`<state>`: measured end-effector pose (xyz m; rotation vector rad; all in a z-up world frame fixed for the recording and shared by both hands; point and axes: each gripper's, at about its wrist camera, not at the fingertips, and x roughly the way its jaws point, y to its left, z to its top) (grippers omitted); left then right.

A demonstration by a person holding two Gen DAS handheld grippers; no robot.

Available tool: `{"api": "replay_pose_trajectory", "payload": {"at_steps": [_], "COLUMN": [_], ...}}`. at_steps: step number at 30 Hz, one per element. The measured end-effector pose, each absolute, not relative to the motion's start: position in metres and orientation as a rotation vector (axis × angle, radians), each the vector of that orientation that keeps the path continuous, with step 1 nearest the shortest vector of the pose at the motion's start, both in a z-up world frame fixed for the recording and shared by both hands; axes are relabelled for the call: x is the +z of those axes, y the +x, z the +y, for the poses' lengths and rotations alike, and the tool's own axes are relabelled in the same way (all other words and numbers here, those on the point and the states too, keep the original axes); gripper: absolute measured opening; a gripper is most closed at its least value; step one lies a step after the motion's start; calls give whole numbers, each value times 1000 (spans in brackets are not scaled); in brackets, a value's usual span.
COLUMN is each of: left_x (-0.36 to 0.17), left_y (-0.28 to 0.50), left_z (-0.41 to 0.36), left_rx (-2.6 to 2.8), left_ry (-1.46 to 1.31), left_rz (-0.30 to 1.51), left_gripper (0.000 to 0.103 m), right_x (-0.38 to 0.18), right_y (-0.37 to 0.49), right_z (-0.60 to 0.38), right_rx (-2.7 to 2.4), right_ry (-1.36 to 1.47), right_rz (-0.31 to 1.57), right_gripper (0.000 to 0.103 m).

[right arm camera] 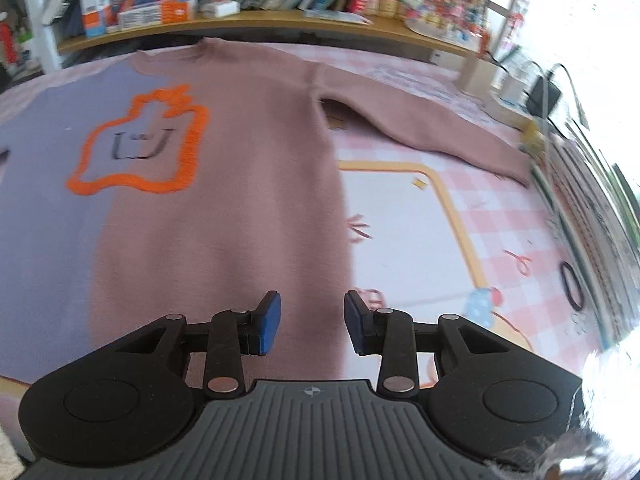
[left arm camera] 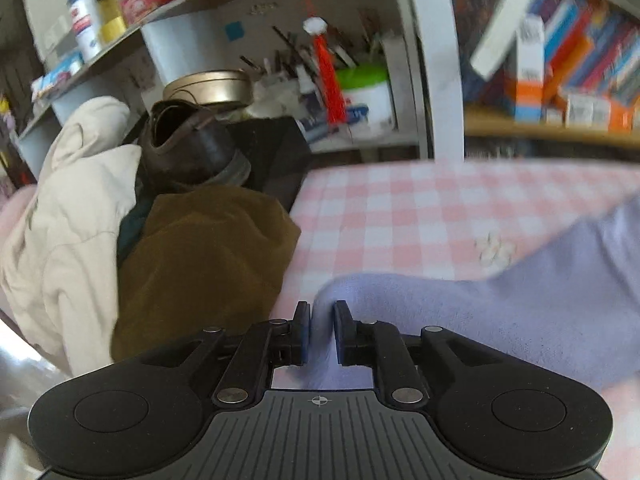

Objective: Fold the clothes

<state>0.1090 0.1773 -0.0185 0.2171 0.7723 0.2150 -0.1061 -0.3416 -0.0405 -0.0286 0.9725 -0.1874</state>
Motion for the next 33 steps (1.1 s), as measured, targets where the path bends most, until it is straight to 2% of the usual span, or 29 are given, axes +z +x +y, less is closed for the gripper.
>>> {"api": "replay_pose_trajectory", "payload": {"at_steps": [4, 6, 7, 8, 11, 14, 20, 24, 27, 28, 29, 33], "left_x": [-5, -6, -13, -22, -49, -63, -72, -76, -75, -75, -75, -76], "left_y": [61, 31, 17, 6, -19, -33, -40, -33, -31, -29, -27, -21], "left_z": [152, 132, 122, 113, 83, 59, 32, 16, 9, 8, 10, 21], "left_rx": [123, 26, -40, -92, -217, -246, -269, -221, -192, -195, -201, -192], "left_ry": [206, 155, 111, 75, -11, -67, -109, -61, -58, -73, -98, -175], "left_rz": [675, 676, 697, 716, 799, 866, 920, 926, 916, 918, 922, 918], "left_gripper": [21, 34, 44, 48, 50, 65, 65, 61, 32, 9, 4, 1], "right_x": [-44, -47, -49, -51, -52, -52, -52, -53, -52, -52, -52, -53], "right_y": [-109, -110, -110, -110, -110, -109, -111, -111, -111, -111, -109, -95], "right_z": [-355, -357, -358, -358, -357, -358, -369, -375, -376, -375, -373, -357], "right_rx": [-214, -214, -212, -205, -180, -157, -123, -96, -69, -57, -43, 38], "right_ry": [-1, 18, 29, 40, 54, 54, 86, 111, 136, 140, 139, 124], "right_rz": [979, 986, 990, 993, 991, 988, 985, 987, 989, 990, 991, 981], "right_gripper": [33, 33, 33, 33, 32, 31, 31, 28, 17, 14, 10, 9]}}
